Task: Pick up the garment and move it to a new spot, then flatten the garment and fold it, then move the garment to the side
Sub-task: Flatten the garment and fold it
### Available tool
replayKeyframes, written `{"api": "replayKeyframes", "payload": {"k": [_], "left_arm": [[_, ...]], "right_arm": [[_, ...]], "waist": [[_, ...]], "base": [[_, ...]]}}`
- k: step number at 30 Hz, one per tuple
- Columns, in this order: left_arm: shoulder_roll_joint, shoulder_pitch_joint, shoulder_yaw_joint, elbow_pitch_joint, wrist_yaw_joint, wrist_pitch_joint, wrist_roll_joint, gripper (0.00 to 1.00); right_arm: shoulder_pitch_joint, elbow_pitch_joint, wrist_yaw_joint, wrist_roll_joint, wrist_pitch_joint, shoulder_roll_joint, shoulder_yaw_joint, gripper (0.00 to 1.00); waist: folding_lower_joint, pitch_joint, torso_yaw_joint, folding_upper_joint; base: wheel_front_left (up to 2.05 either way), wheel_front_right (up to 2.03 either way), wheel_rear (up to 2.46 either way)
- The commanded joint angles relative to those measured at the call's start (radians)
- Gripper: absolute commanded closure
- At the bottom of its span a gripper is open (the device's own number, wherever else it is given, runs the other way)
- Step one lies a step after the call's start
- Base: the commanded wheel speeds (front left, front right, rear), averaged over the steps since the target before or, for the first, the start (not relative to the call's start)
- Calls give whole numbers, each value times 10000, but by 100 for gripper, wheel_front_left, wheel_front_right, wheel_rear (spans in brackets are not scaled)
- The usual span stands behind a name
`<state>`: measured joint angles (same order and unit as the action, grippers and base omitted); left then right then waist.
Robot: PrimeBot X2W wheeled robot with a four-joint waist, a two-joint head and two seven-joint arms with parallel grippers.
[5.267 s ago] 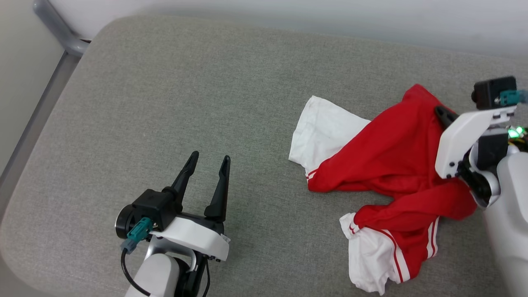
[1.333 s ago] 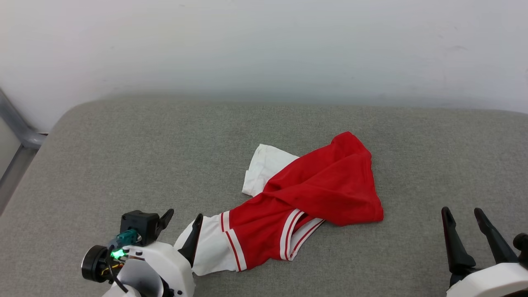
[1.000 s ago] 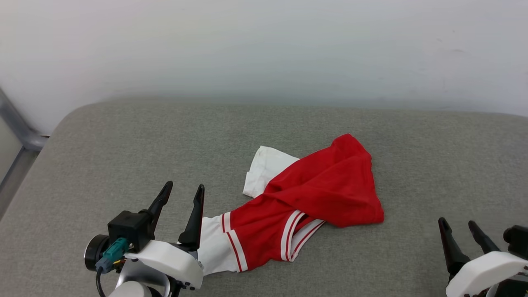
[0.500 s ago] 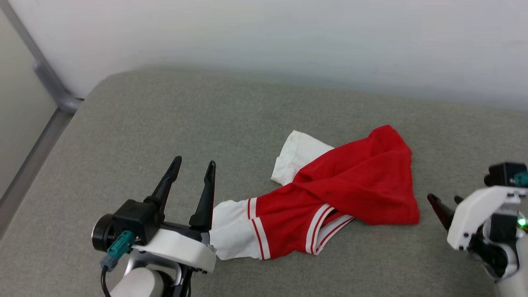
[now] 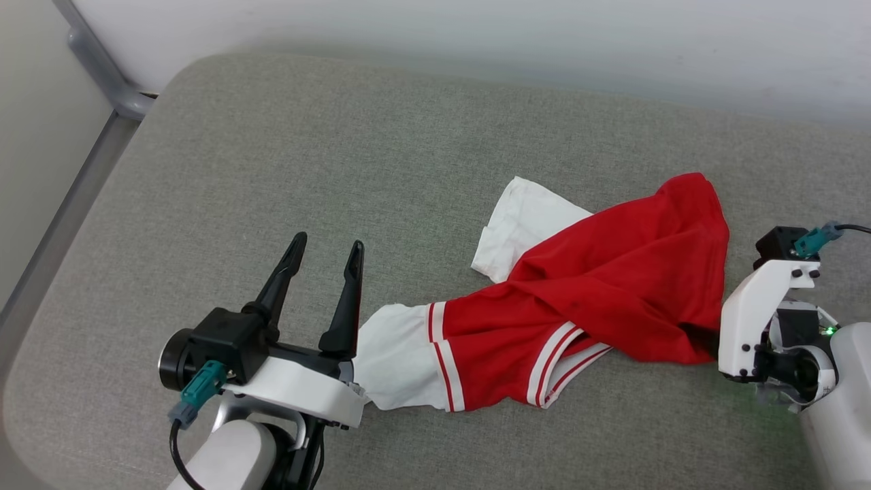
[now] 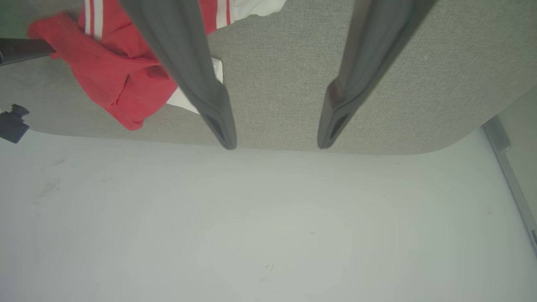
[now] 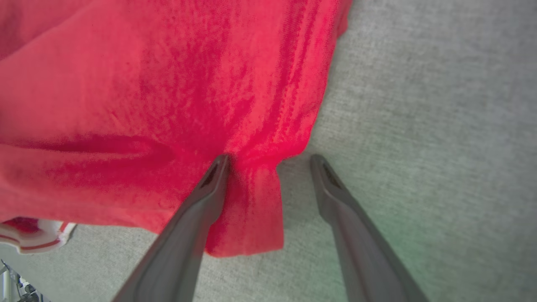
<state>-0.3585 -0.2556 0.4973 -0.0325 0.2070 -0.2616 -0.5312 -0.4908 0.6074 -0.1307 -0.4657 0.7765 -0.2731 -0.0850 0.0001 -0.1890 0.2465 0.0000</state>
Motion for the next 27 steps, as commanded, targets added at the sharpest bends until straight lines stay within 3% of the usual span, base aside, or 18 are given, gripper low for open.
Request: {"api": "replayKeyframes", "payload": {"k": [1, 8, 17, 21, 27], "left_arm": [[80, -48, -96, 64, -56, -44, 100, 0], [66, 255, -268, 257, -127, -37, 194, 0], [-162, 842, -354, 427, 26, 45, 40, 0], [-286, 1141, -371, 359, 139, 160, -13, 0], [-427, 1462, -372, 256, 274, 318, -71, 0]], "right_arm": [[368, 386, 0, -273, 326, 265, -310, 100], [70, -332, 3, -633, -393, -111, -422, 100], [1619, -3183, 3, -363, -892, -530, 466, 100], [3407, -5074, 3, 33, -367, -88, 1335, 100], [6472, -7647, 3, 672, 693, 1496, 2282, 100]], "waist": [[-1, 30, -29, 0], [-1, 291, -336, 0], [-1, 1019, -1276, 0], [-1, 1284, -1735, 0], [-1, 1543, -2221, 0]], "base": [[0, 0, 0], [0, 0, 0], [0, 0, 0], [0, 0, 0], [0, 0, 0]]}}
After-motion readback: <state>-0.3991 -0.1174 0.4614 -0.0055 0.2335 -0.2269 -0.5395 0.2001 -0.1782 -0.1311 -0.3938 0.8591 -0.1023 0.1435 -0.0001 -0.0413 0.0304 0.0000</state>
